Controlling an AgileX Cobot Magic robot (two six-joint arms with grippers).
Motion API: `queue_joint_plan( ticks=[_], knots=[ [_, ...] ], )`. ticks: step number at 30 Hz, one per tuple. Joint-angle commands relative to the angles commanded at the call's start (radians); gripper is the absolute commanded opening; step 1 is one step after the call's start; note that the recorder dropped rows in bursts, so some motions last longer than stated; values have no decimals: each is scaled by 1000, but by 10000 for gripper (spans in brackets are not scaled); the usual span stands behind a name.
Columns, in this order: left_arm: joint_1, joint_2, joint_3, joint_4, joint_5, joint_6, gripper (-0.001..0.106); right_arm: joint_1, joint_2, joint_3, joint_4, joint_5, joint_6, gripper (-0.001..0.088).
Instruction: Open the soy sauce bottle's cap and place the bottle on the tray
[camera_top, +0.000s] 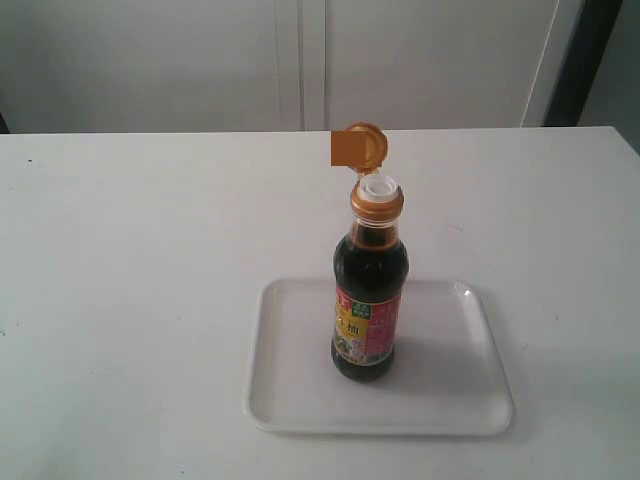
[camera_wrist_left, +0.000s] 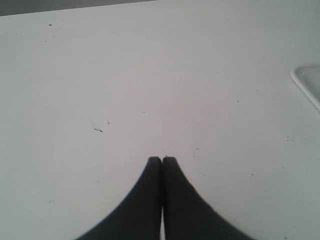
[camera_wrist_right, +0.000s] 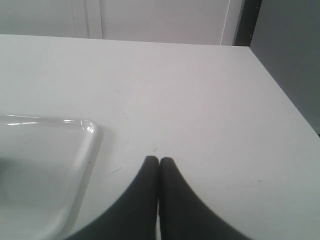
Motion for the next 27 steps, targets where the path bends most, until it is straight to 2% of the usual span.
queue_joint_plan(
  ticks=[27],
  knots=[
    [0, 0, 0, 0, 0, 0, 0, 0, 0, 0, 0, 0, 23, 0]
  ],
)
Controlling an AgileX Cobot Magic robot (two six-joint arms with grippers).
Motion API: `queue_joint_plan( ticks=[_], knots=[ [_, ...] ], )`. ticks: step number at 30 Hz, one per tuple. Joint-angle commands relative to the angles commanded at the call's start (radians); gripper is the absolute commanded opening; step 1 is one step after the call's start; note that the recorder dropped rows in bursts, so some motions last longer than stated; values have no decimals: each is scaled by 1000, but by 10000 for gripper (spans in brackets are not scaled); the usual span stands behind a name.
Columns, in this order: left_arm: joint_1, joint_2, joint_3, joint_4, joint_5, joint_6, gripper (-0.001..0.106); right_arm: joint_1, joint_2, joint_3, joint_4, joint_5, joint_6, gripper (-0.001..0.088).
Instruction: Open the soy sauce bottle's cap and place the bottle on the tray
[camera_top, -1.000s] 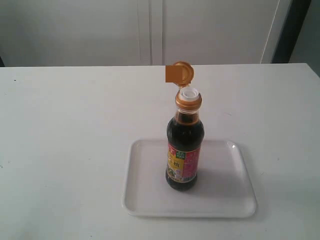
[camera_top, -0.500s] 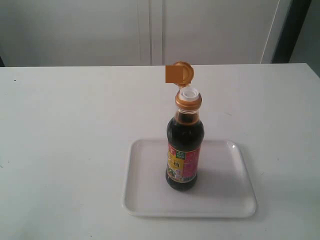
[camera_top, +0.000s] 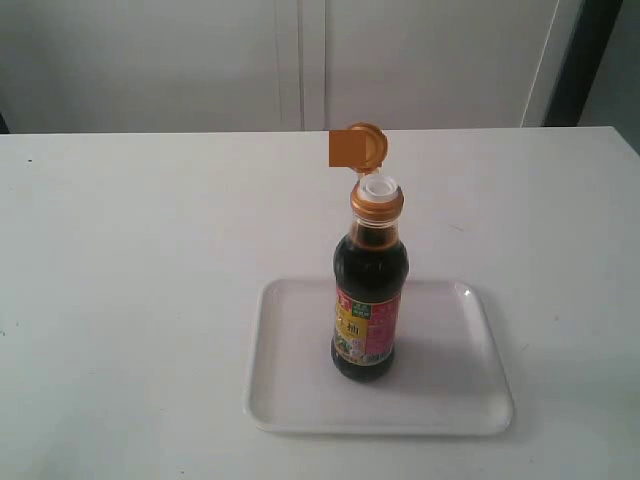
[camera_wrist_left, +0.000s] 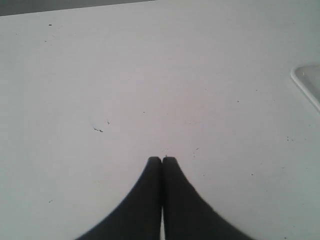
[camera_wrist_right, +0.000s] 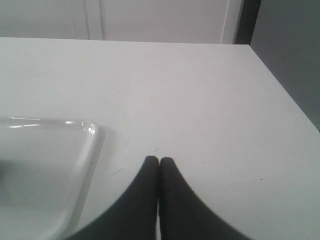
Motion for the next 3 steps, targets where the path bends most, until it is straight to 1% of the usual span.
queue_joint_plan(
  ticks=[3],
  knots=[
    [0, 0, 0, 0, 0, 0, 0, 0, 0, 0, 0, 0, 0, 0]
  ],
)
